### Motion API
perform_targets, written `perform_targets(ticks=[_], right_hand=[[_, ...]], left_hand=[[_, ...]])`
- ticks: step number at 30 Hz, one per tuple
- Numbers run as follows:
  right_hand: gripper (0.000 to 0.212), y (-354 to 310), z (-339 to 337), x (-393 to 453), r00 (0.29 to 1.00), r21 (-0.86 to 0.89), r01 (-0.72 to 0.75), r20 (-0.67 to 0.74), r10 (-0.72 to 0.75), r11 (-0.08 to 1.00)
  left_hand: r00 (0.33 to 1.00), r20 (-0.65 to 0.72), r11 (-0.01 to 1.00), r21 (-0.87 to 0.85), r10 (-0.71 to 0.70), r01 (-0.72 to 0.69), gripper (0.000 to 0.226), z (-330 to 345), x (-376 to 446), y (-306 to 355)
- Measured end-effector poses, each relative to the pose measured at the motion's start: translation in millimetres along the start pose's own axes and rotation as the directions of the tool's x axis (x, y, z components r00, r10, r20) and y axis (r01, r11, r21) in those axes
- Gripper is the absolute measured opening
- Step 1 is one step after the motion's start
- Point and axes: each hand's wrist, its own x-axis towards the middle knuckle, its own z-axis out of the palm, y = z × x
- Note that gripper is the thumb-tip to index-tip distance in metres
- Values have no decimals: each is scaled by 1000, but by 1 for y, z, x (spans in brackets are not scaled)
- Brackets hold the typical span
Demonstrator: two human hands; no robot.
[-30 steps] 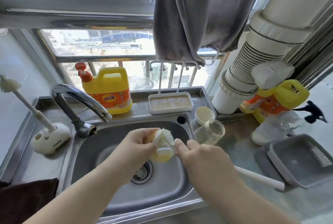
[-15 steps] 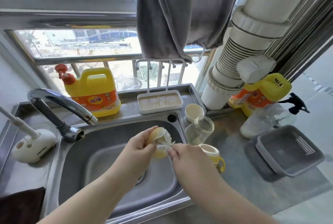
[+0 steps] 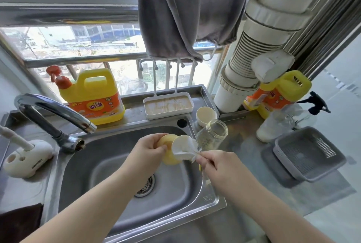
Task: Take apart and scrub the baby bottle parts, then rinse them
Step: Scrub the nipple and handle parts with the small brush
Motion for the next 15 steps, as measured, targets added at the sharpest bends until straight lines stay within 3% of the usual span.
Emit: perform_targets(ticks=[3,6,10,15], right_hand=[[25,25,-5,-15,1000,-6,-6,4,6,1000],[21,58,-16,-25,980,130,-184,-55,192,974],[15,121,-27,-18,901,238,-374,-135,412,896],[13,175,-12,5,847,277,-496,-54,528,823]], left_hand=[[999,-3,999,-5,-33,33,32,15,4,-8],[998,0,998,-29,-64,64,28,28,8,-15],[991,20,991,-6,-130,131,30,51,23,-28],[973,49,969,-88,-227,231,26,77,35,-35]])
